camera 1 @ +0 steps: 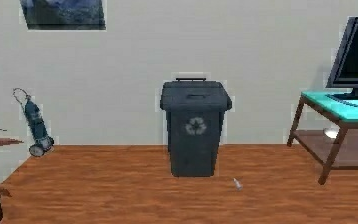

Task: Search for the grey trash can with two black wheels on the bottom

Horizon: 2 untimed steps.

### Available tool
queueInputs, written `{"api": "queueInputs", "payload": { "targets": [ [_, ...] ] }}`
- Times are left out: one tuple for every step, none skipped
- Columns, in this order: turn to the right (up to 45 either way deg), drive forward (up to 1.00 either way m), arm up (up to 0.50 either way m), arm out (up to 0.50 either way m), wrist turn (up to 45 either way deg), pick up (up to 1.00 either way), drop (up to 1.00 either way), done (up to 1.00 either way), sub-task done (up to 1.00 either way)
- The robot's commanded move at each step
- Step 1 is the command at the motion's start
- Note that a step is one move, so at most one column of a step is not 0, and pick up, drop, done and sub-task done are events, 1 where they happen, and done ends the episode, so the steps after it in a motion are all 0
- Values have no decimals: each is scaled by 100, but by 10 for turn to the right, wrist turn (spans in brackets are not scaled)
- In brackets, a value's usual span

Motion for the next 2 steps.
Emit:
{"api": "queueInputs", "payload": {
  "targets": [
    [-60,0,0,0,0,0,0,0,0],
    [0,55,0,0,0,0,0,0,0]
  ]
}}
